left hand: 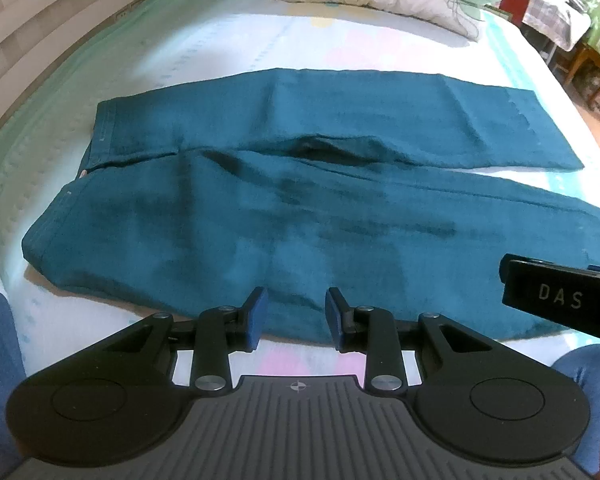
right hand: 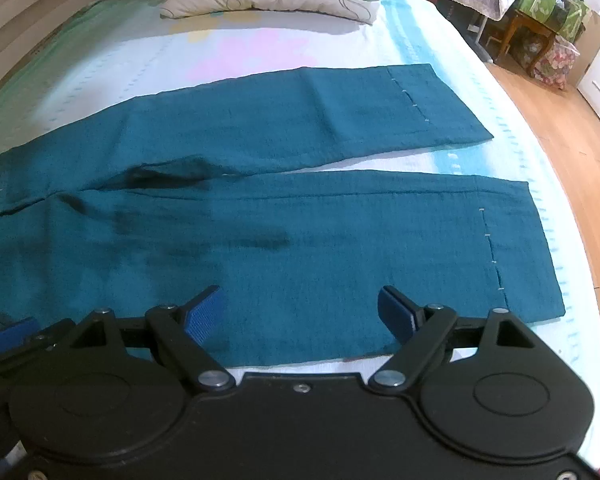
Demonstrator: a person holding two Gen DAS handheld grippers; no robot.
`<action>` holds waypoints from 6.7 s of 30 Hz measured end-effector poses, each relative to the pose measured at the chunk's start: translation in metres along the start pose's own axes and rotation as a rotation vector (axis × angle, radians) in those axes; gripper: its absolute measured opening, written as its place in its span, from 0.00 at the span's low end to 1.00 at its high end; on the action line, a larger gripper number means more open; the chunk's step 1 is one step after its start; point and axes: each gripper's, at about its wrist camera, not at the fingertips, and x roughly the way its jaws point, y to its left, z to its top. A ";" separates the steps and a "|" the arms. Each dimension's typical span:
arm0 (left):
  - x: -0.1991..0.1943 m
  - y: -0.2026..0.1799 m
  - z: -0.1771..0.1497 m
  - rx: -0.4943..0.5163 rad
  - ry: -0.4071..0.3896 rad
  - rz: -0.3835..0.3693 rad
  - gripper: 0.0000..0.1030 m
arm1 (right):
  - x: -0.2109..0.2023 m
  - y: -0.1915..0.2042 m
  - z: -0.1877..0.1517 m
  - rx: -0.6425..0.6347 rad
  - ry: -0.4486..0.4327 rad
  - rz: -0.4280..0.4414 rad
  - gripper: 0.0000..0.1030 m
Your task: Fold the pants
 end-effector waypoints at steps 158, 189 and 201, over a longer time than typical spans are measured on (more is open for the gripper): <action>0.072 -0.011 0.238 -0.075 -0.198 -0.129 0.04 | 0.082 -0.169 0.184 0.421 -0.094 0.146 0.08; 0.127 0.003 0.046 0.014 0.063 0.029 0.04 | 0.104 -0.307 0.019 0.663 0.139 0.008 0.45; 0.148 0.002 0.041 0.019 0.105 0.043 0.04 | 0.096 -0.304 -0.028 0.872 0.189 0.198 0.46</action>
